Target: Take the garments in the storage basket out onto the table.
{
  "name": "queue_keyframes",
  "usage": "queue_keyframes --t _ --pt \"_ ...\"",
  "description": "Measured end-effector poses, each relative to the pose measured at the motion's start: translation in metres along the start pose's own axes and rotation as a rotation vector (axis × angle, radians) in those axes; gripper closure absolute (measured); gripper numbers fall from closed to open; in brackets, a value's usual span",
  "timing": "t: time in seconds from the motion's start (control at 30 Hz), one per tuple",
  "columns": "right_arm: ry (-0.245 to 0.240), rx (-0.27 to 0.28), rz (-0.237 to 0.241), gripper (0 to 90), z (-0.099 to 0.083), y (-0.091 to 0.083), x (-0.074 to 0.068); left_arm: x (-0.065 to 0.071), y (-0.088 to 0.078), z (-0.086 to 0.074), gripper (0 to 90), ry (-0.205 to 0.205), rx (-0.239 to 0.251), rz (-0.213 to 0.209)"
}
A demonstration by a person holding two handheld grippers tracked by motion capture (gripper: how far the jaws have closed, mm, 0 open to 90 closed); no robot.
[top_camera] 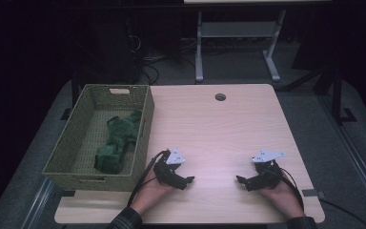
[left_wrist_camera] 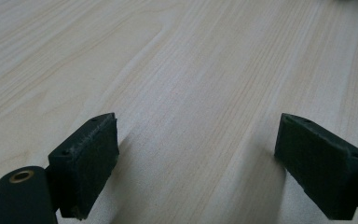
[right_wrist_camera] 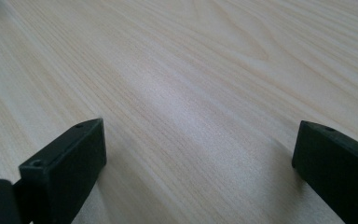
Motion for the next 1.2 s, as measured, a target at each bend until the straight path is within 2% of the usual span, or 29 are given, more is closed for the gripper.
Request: queue_keyframes --t 0.7,1.2 --pt "0.004 -0.003 0.001 2.6 -0.0001 -0.0001 -0.0003 0.0003 -0.0021 0.0022 12.7 0.001 0.005 -0.013" --pt "0.004 -0.002 0.001 2.6 -0.0001 -0.0001 -0.0003 0.0002 -0.0066 0.006 12.7 0.001 0.018 0.002"
Point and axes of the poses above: each handheld gripper's, and its own axes: y roughly forward along the jaws, z roughly out of its top, x roughly to its right, the point moved 3 cm from there along y, roughly forward along the jaws, and after that the axes turned 4 degrees about z, right-handed, at the moved point
